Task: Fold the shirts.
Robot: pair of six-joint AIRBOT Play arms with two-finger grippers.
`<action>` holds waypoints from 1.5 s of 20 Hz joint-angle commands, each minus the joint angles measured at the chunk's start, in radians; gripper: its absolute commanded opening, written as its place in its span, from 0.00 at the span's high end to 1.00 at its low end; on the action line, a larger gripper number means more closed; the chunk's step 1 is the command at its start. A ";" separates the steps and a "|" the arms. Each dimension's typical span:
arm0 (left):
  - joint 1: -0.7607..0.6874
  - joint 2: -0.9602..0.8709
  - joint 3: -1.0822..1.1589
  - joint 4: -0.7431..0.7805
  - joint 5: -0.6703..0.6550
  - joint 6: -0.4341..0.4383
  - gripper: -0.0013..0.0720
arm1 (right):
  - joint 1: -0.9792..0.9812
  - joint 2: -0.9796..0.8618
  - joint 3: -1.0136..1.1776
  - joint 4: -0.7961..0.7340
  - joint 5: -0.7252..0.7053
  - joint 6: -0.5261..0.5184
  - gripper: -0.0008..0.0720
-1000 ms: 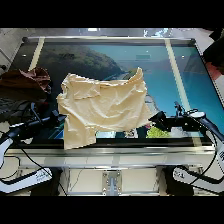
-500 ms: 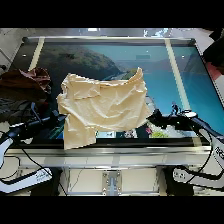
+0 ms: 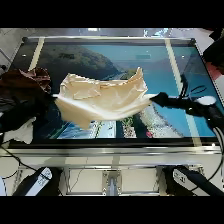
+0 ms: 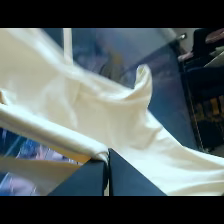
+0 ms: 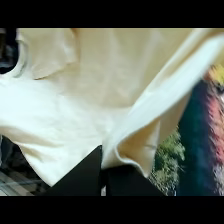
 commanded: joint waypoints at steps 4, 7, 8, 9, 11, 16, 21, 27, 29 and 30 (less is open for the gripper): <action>0.261 0.443 0.400 0.130 -0.027 -0.274 0.97 | 0.001 0.393 0.483 -0.290 0.142 0.006 0.98; 0.307 0.444 0.636 0.375 -0.061 -0.369 0.97 | 0.001 0.447 0.684 -0.355 0.068 0.058 0.98; 0.292 0.416 0.710 0.384 -0.066 -0.368 0.97 | 0.001 0.439 0.741 -0.388 0.070 0.077 0.98; 0.268 0.374 0.791 0.383 -0.085 -0.369 0.97 | 0.001 0.425 0.778 -0.413 0.075 0.089 0.98; 0.216 0.275 0.921 0.384 -0.134 -0.372 0.97 | 0.001 0.380 0.812 -0.464 0.097 0.096 0.98; 0.125 0.023 0.960 0.384 -0.232 -0.449 0.97 | 0.001 0.120 0.811 -0.530 0.248 0.135 0.98; -0.255 -0.341 0.958 0.781 -0.271 -0.477 0.97 | 0.004 -0.225 0.811 -0.516 0.320 0.135 0.98; -0.399 -0.785 0.960 1.019 0.027 -0.598 0.97 | 0.017 -0.640 0.812 -0.497 0.157 0.175 0.98; -0.406 -0.846 0.961 1.015 0.179 -0.642 0.97 | 0.017 -0.713 0.812 -0.476 -0.005 0.213 0.98; -0.407 -0.864 0.961 1.001 0.245 -0.647 0.97 | 0.017 -0.737 0.812 -0.446 -0.095 0.215 0.98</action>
